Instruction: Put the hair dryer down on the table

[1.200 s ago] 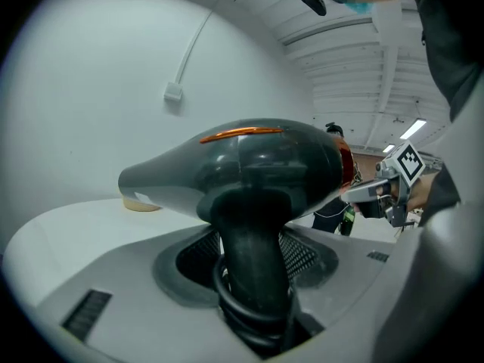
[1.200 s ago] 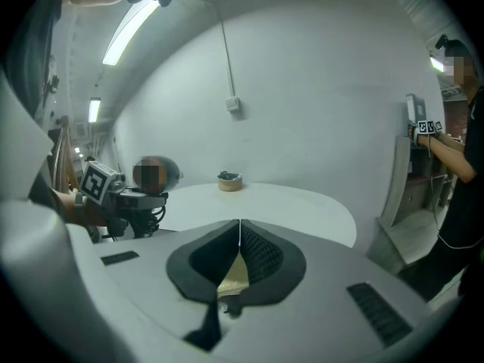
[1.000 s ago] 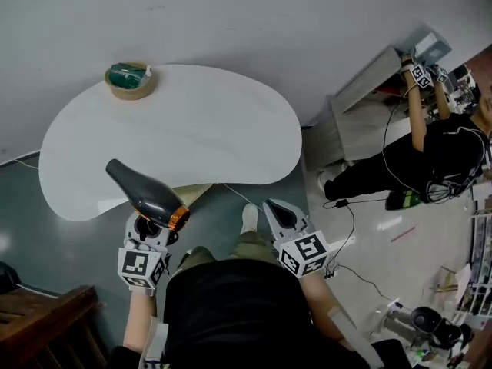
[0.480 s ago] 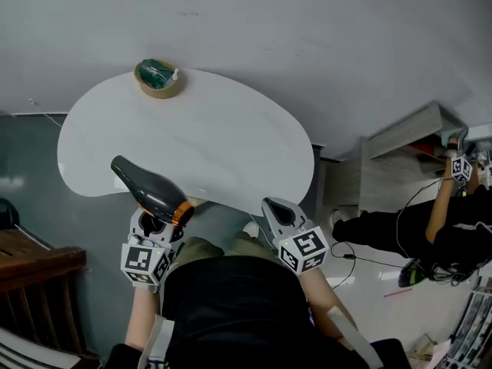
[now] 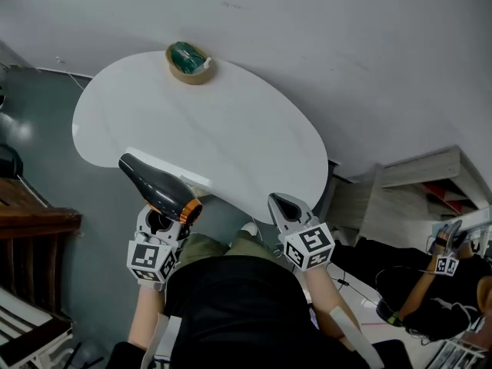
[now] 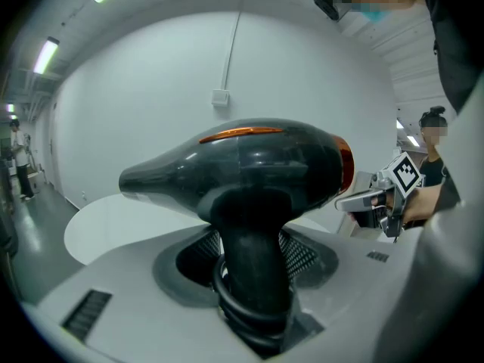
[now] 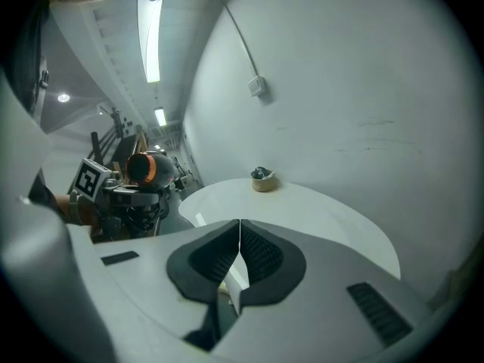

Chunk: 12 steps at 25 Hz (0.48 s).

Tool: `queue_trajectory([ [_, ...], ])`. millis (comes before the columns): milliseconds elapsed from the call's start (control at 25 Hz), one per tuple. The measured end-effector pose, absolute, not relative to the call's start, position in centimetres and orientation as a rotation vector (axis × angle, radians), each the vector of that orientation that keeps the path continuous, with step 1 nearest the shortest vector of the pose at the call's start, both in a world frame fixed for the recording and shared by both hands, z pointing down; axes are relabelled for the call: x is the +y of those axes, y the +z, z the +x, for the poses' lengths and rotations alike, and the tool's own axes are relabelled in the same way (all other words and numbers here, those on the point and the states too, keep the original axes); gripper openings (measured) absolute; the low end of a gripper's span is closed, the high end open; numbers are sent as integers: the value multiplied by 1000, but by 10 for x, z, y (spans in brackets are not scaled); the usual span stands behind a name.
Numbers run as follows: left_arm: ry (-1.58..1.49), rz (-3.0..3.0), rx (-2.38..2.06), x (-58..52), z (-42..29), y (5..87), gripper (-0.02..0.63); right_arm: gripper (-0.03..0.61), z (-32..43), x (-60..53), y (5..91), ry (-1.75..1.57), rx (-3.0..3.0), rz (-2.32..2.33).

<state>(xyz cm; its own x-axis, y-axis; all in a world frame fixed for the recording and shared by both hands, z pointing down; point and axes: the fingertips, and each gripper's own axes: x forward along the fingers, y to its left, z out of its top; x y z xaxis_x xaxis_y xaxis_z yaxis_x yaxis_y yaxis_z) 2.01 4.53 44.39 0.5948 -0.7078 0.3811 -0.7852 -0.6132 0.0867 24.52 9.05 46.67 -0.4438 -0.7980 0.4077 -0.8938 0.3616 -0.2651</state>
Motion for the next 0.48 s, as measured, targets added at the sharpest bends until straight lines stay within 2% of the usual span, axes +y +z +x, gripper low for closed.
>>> queue_trajectory([
  [480, 384, 2435, -1393, 53, -94, 460, 222, 17, 123, 60, 461, 598, -2466, 1280],
])
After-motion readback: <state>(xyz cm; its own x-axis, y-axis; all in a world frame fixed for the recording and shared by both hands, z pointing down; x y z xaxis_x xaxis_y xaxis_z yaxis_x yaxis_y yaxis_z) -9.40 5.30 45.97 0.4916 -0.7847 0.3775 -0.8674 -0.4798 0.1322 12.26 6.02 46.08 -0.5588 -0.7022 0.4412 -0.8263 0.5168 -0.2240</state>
